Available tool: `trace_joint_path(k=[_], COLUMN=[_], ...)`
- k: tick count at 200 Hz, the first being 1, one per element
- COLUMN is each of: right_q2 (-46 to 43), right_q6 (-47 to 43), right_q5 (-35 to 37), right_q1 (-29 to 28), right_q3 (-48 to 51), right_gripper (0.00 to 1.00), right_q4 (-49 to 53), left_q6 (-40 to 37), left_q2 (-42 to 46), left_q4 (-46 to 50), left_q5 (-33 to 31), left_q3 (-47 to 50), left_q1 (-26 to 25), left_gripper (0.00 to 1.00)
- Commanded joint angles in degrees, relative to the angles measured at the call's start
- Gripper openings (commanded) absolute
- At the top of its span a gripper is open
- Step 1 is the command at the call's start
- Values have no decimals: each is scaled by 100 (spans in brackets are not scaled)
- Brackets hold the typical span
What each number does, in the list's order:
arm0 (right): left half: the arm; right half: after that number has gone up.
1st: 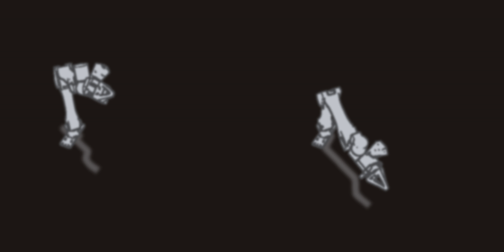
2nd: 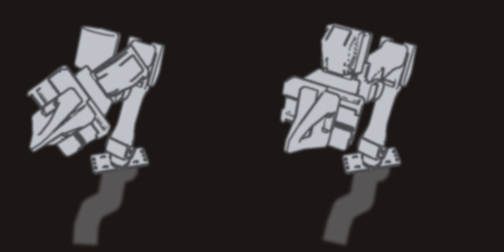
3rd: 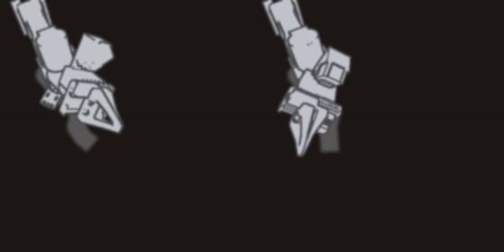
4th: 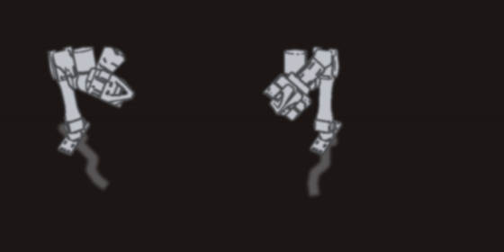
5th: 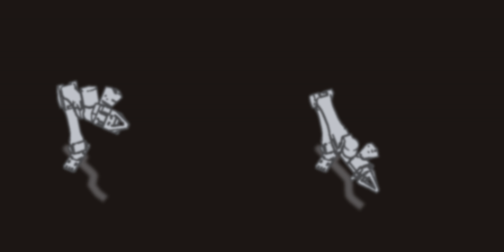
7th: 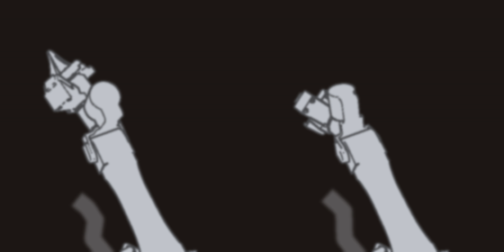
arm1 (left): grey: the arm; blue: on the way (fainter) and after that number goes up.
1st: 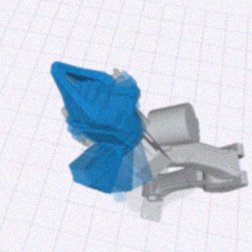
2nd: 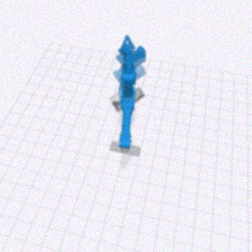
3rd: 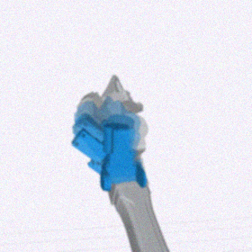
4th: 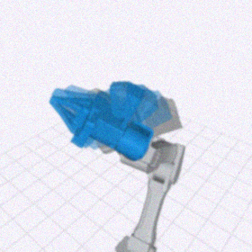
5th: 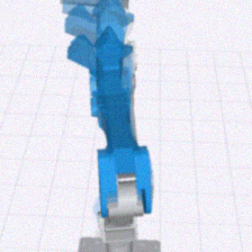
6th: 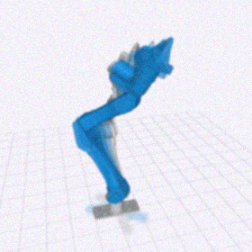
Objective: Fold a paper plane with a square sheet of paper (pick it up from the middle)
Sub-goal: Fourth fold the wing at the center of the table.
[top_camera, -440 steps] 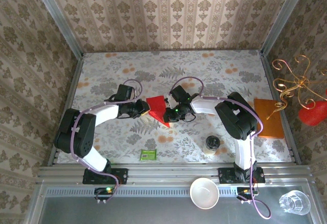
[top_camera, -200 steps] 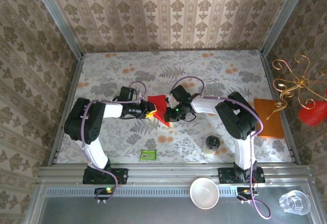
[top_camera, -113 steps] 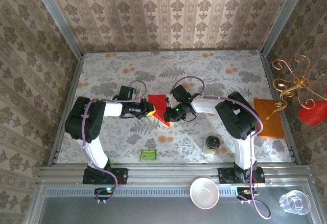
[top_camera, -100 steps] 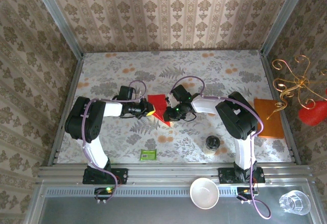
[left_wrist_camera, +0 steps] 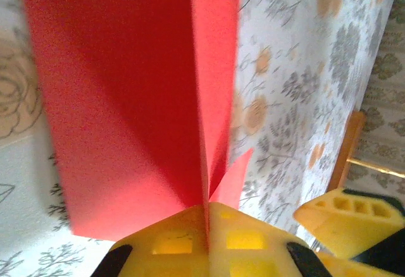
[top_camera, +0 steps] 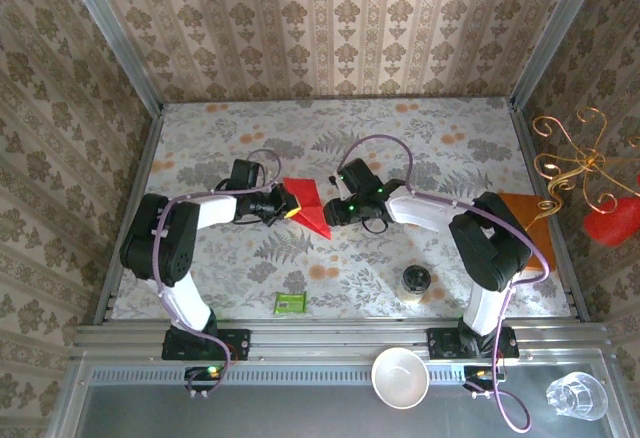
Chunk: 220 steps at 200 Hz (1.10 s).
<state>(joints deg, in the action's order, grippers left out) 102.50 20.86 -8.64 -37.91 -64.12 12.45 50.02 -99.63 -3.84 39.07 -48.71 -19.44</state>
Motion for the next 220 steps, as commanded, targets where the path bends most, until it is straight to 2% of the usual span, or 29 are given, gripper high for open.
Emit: trace_joint_path(k=[1, 59, 220], right_q2=[-74, 473, 1188], right_q6=[-649, -1083, -1207], right_q5=[922, 1404, 1959], right_q1=[-360, -743, -999], right_q3=[-75, -541, -756], right_gripper=[42, 43, 40], right_q4=[104, -58, -801], left_q6=[329, 678, 992], left_q2=[242, 244, 60], left_q4=[416, 1063, 1280], left_q5=[-448, -702, -668], left_q3=[-307, -709, -851], left_q1=[-71, -112, -178], left_gripper=[5, 5, 7])
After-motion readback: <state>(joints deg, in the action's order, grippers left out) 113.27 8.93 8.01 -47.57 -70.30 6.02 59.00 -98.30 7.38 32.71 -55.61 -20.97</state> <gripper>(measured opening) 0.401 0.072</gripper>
